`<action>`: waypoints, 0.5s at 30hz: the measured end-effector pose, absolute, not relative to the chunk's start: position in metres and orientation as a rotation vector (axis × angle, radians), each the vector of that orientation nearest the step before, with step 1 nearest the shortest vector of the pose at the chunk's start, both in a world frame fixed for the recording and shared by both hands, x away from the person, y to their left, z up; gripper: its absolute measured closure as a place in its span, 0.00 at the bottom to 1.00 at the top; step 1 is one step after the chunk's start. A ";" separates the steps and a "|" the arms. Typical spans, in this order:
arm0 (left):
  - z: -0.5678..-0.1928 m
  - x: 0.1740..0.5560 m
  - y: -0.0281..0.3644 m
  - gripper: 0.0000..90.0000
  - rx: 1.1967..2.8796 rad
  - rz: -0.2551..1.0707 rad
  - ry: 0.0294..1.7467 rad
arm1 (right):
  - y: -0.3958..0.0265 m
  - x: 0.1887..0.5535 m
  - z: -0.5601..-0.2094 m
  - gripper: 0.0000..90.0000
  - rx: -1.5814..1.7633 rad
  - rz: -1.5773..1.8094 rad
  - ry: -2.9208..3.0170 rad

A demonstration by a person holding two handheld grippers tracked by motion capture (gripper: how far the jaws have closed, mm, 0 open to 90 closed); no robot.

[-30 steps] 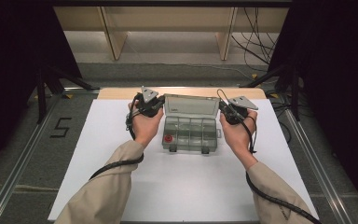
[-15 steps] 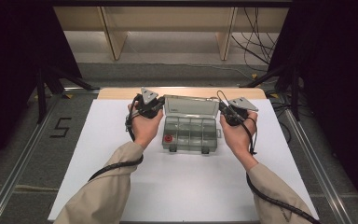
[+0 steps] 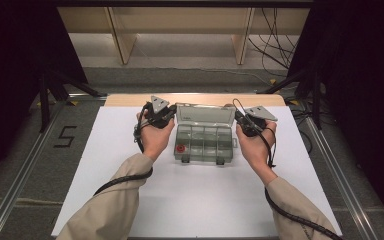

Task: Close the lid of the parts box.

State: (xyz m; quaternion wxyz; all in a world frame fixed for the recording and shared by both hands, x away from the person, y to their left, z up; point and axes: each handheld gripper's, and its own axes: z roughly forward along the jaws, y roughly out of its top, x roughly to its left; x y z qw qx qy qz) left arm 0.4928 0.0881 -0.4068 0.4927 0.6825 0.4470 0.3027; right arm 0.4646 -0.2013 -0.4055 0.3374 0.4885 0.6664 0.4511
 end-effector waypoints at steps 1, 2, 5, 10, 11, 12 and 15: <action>-0.407 0.493 0.088 0.98 1.658 0.735 1.083 | -0.201 0.465 -0.406 0.99 1.269 1.177 1.733; -0.407 0.492 0.088 0.98 1.660 0.735 1.082 | -0.201 0.464 -0.406 0.99 1.268 1.175 1.733; -0.407 0.491 0.089 0.98 1.663 0.738 1.077 | -0.201 0.464 -0.407 0.99 1.259 1.183 1.731; -0.408 0.489 0.089 0.98 1.658 0.740 1.078 | -0.202 0.462 -0.407 0.99 1.266 1.178 1.741; -0.408 0.489 0.089 0.98 1.658 0.739 1.078 | -0.202 0.461 -0.407 0.99 1.259 1.177 1.742; -0.408 0.489 0.089 0.98 1.657 0.740 1.077 | -0.202 0.461 -0.407 0.99 1.260 1.169 1.738; -0.409 0.488 0.089 0.98 1.653 0.739 1.076 | -0.202 0.460 -0.408 0.99 1.258 1.171 1.736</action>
